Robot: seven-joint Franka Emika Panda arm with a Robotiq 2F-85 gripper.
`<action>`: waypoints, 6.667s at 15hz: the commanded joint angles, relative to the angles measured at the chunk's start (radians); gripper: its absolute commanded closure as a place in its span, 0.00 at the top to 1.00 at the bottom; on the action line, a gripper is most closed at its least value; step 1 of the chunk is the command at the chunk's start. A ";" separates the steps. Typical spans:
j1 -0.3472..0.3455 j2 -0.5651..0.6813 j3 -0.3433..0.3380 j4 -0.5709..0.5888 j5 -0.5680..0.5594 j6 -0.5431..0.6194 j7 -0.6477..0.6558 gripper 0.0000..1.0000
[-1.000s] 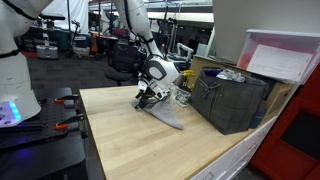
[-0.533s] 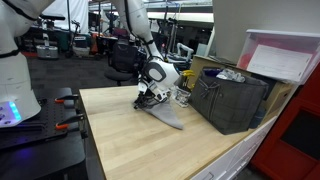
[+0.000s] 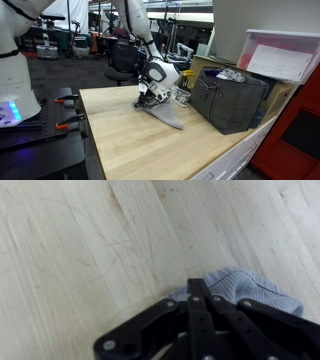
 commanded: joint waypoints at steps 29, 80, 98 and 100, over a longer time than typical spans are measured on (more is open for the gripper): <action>0.122 -0.129 -0.048 0.000 -0.185 0.005 0.156 0.01; 0.262 0.116 -0.068 0.491 -0.268 -0.383 0.628 0.00; 0.291 0.066 0.084 0.518 -0.244 -0.400 0.240 0.00; 0.299 0.061 0.100 0.523 -0.249 -0.402 0.170 0.00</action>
